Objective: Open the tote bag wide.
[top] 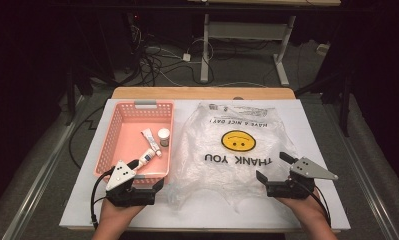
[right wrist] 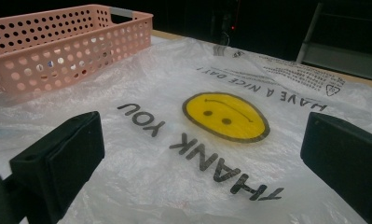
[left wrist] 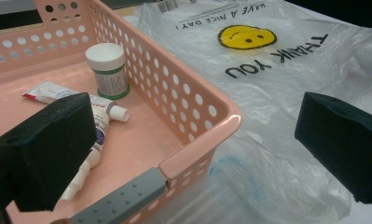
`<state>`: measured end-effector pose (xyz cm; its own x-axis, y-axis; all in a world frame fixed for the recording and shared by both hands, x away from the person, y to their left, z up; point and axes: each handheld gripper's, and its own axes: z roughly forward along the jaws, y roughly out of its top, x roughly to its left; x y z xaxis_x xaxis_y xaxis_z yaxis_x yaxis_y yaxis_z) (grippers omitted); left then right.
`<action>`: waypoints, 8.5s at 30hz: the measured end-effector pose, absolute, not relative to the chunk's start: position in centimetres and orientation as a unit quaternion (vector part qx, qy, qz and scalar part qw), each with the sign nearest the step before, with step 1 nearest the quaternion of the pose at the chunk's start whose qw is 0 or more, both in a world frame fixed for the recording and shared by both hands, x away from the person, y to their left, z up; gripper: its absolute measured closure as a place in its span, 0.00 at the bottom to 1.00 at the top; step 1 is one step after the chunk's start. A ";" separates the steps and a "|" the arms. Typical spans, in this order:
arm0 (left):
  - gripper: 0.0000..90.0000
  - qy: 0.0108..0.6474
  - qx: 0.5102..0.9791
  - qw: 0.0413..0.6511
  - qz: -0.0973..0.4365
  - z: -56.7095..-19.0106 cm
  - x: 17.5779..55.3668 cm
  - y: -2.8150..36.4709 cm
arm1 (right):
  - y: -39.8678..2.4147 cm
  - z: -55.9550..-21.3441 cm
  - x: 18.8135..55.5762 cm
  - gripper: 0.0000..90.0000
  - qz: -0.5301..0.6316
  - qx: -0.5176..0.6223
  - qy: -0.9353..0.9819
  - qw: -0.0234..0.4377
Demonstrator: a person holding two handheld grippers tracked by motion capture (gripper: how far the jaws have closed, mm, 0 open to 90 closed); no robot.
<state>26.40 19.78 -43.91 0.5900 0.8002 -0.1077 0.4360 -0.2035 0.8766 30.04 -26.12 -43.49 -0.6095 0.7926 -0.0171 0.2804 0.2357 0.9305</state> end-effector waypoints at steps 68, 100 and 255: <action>0.00 0.429 0.757 0.460 0.181 -44.2 25.2 21.1 | -34.5 -46.5 41.0 0.18 0.391 0.501 0.737 0.227; 0.00 0.431 0.756 0.461 0.173 -44.7 25.1 20.9 | -33.8 -48.0 43.9 1.00 0.346 0.495 0.770 0.208; 0.00 0.437 0.748 0.463 0.188 -44.0 26.2 22.8 | -18.6 -46.6 33.9 0.50 0.377 0.256 0.886 0.084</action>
